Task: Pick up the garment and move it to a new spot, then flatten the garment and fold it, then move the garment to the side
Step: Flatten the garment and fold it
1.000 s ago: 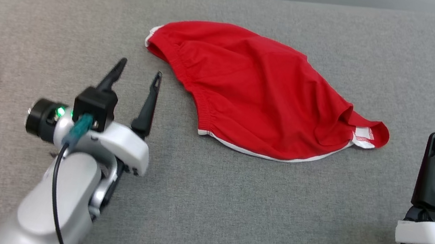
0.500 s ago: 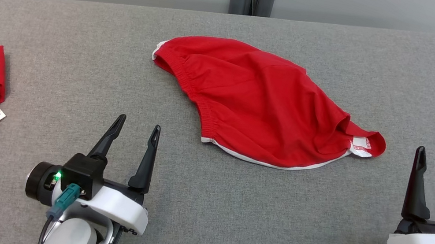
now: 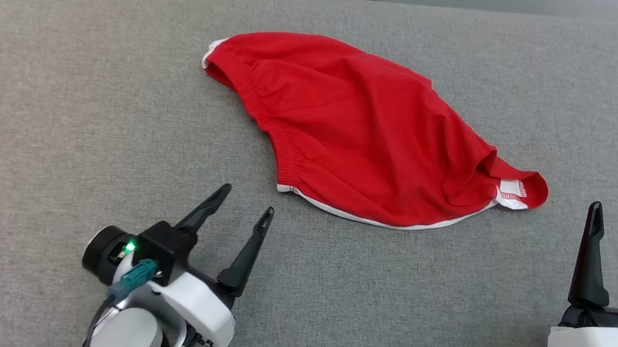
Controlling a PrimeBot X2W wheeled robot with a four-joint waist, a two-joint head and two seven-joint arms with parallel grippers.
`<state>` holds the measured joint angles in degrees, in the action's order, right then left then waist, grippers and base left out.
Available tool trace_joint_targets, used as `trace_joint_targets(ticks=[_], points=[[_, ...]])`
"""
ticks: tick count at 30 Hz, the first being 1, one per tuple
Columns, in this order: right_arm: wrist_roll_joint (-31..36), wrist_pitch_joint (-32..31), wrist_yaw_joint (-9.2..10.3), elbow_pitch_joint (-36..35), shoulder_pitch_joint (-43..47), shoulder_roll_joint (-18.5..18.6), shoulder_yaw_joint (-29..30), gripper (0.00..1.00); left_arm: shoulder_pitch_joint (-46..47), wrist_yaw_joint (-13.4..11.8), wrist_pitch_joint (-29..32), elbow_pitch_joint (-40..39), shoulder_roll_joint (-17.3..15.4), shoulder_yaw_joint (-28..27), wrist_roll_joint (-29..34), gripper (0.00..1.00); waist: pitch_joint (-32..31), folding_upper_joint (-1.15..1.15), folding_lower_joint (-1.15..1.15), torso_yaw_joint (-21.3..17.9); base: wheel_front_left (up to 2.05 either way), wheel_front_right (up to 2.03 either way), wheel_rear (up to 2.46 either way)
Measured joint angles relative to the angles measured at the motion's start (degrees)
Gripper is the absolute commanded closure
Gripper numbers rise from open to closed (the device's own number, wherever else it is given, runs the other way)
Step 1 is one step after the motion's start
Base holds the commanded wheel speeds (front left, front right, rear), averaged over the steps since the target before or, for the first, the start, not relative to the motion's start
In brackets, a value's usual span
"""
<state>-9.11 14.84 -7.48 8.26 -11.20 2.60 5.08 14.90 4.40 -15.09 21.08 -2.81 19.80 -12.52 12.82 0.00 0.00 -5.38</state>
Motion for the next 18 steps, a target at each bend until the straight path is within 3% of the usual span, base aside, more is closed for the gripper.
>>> trace_joint_targets(ticks=[6,18], points=[[-1.04,0.00,0.00,-0.11,-1.20,-0.01,-0.34,0.00,6.95,1.99,0.01,9.61,0.04,6.19,0.42,0.00,3.06,0.00,0.00,-1.41,0.00,0.00,0.00],[-1.97,0.00,0.00,-0.04,-2.89,0.00,-0.68,0.00,16.92,2.67,0.00,19.07,0.04,8.67,1.42,0.00,7.35,0.00,0.00,-3.60,0.00,0.00,0.00]])
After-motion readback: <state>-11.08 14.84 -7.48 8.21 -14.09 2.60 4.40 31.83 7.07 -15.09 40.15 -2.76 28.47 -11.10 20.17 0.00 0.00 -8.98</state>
